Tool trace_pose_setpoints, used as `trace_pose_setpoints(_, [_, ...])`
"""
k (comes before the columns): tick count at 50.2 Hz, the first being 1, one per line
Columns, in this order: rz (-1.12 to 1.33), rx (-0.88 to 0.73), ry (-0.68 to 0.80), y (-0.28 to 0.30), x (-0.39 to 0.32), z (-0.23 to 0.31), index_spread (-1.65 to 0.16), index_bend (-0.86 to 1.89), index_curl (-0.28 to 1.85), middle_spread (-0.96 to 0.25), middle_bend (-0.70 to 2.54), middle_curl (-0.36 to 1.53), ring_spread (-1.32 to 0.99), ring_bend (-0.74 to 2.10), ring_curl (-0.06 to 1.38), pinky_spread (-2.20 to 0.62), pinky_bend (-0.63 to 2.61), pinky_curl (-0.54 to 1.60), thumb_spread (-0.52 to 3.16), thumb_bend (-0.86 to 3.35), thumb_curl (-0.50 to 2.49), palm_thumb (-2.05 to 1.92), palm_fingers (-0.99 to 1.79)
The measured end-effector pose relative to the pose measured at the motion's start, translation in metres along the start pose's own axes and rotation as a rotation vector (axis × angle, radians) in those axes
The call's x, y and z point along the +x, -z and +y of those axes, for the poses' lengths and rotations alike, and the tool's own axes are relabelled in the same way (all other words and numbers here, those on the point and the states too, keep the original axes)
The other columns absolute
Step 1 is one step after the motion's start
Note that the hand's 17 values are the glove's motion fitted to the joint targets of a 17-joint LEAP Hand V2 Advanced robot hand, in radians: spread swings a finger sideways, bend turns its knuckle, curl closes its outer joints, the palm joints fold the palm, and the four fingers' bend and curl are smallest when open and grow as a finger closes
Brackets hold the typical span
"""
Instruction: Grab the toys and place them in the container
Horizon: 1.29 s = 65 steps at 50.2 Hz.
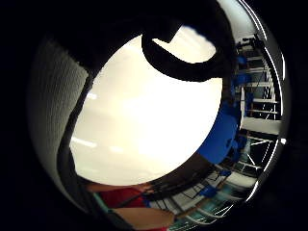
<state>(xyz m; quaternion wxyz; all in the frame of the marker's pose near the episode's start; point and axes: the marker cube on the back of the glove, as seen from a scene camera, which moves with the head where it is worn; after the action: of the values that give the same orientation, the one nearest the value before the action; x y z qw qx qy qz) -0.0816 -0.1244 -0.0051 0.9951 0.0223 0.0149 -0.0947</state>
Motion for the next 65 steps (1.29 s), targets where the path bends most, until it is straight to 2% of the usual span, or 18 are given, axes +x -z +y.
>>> trace_pose_setpoints(12, [0.047,0.007,-0.095,-0.018,0.051,0.044,-0.3,0.15,0.3,0.0,0.12,0.24,0.08,0.15,0.25,0.11,0.95,0.32,1.05,-0.08,0.2,-0.11,-0.22])
trace_pose_setpoints(28, [0.023,0.039,-0.155,-0.008,0.096,0.091,-0.32,0.17,0.3,-0.01,0.12,0.22,0.08,0.15,0.21,0.11,0.91,0.32,1.06,-0.08,0.18,-0.1,-0.2])
trace_pose_setpoints(65, [-0.017,0.1,-0.206,0.046,0.145,0.14,-0.33,0.17,0.32,-0.02,0.12,0.2,0.07,0.16,0.17,0.11,0.88,0.32,1.07,-0.07,0.17,-0.09,-0.16])
